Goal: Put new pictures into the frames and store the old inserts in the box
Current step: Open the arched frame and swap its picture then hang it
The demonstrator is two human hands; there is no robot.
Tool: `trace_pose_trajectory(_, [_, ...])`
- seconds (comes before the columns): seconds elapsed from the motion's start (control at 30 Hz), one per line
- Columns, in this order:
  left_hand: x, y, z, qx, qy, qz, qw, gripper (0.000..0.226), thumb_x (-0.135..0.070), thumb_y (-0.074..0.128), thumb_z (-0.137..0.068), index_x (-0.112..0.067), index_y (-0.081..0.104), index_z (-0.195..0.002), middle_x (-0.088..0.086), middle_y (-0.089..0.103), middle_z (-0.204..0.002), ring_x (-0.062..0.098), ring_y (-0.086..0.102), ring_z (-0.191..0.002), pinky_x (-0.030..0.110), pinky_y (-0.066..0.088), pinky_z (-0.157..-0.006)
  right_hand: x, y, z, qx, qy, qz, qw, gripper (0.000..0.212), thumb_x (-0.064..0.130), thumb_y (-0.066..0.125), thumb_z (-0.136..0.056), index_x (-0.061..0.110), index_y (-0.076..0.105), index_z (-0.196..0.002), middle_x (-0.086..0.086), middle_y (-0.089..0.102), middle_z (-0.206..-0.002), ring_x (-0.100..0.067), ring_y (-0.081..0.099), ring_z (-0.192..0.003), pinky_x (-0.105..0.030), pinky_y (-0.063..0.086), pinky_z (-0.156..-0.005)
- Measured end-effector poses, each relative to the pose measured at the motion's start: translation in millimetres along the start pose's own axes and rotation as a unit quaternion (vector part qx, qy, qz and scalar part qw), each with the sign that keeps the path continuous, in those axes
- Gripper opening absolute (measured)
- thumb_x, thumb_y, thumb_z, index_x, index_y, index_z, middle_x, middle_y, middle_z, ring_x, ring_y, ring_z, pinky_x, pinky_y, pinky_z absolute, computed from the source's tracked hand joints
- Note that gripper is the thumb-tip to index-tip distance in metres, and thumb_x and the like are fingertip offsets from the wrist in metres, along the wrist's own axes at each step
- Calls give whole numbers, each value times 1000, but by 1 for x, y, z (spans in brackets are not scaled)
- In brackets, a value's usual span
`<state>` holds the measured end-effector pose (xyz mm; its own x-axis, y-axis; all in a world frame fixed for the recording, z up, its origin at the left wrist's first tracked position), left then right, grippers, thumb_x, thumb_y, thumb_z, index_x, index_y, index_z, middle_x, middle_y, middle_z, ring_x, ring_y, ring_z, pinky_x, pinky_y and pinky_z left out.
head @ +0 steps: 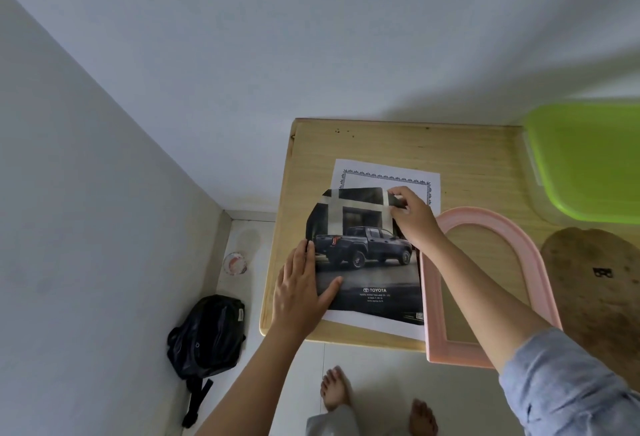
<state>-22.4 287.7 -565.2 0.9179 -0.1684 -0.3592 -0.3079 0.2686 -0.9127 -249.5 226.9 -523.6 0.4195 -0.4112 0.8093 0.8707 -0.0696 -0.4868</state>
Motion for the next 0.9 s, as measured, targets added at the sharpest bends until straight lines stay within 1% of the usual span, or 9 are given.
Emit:
trace_pose_trajectory(0.1, [3, -3, -1, -7, -13, 29, 999, 85, -69, 29, -83, -18, 8, -148, 0, 8, -155, 19, 15, -140, 39, 23, -112, 8, 3, 3, -1, -29, -51, 998, 34, 4, 45, -94, 14, 51, -126, 0, 52, -129, -15, 47, -120, -17, 36, -89])
trace_pose_trajectory(0.2, [4, -8, -5, -23, -29, 78, 996, 80, -59, 42, -87, -17, 11, -149, 1, 13, -153, 20, 17, -140, 42, 26, -110, 20, 3, 3, -1, -52, -95, 994, 35, 4, 48, -93, 15, 52, -126, 4, 50, -132, -11, 44, -123, -21, 33, -98])
trace_pose_trajectory(0.3, [1, -16, -13, -52, -48, 181, 981, 80, -51, 54, -86, -16, 17, -147, 2, 23, -147, 18, 26, -134, 42, 34, -108, 31, 0, 1, -9, -64, -133, 989, 34, 6, 50, -92, 19, 55, -124, 5, 53, -130, -13, 47, -122, -28, 35, -103])
trace_pose_trajectory(0.43, [-10, -33, -24, -106, -55, 235, 965, 75, -42, 60, -86, -14, 23, -145, 3, 26, -143, 15, 26, -131, 28, 31, -104, 44, -13, 3, -19, -74, -187, 979, 34, 6, 52, -91, 21, 55, -122, 3, 55, -128, -13, 51, -116, -31, 37, -104])
trace_pose_trajectory(0.5, [-19, -39, -29, -107, -50, 224, 967, 77, -44, 59, -86, -16, 21, -146, 4, 17, -150, 18, 17, -138, 35, 27, -109, 49, -24, 7, -25, -78, -213, 974, 33, 6, 53, -91, 26, 56, -117, -2, 59, -124, -18, 55, -112, -36, 43, -101])
trace_pose_trajectory(0.6, [-45, -44, -28, -99, -18, 226, 969, 78, -48, 58, -85, -20, 21, -146, 0, 6, -155, 19, 5, -143, 43, 19, -114, 50, -46, 17, -46, -74, -244, 966, 31, 5, 51, -92, 26, 55, -114, -8, 63, -111, -22, 61, -99, -33, 53, -83])
trace_pose_trajectory(0.7, [-90, -44, -16, -87, 63, 243, 964, 79, -55, 55, -83, -24, 20, -146, -5, 0, -156, 16, -2, -144, 41, 13, -113, 43, -70, 28, -83, -52, -288, 953, 32, 6, 51, -92, 18, 54, -121, 0, 66, -92, -12, 66, -78, -23, 55, -65])
trace_pose_trajectory(0.8, [-136, -38, 0, -63, 132, 224, 964, 77, -65, 43, -80, -32, 18, -146, -11, -1, -156, 13, -2, -144, 41, 12, -111, 32, -92, 39, -109, -30, -347, 931, 31, 3, 51, -90, 20, 55, -117, 2, 66, -85, -12, 66, -78, -31, 52, -69])
trace_pose_trajectory(0.9, [-171, -30, 17, -53, 171, 199, 964, 66, -62, 37, -85, -35, 22, -144, -7, 7, -156, 15, 6, -144, 46, 20, -113, 21, -113, 55, -118, -30, -364, 923, 31, 3, 49, -90, 21, 55, -115, -2, 65, -88, -18, 64, -82, -35, 52, -74])
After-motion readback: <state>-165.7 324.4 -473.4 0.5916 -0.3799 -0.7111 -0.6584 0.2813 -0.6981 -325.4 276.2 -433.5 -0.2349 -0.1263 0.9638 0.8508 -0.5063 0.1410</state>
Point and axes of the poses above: each hand's wrist, its own z-axis away from the middle knuckle, its own y-axis out of the palm, x = y × z, the point moved 2 cm from there along -z, towards the middle knuckle
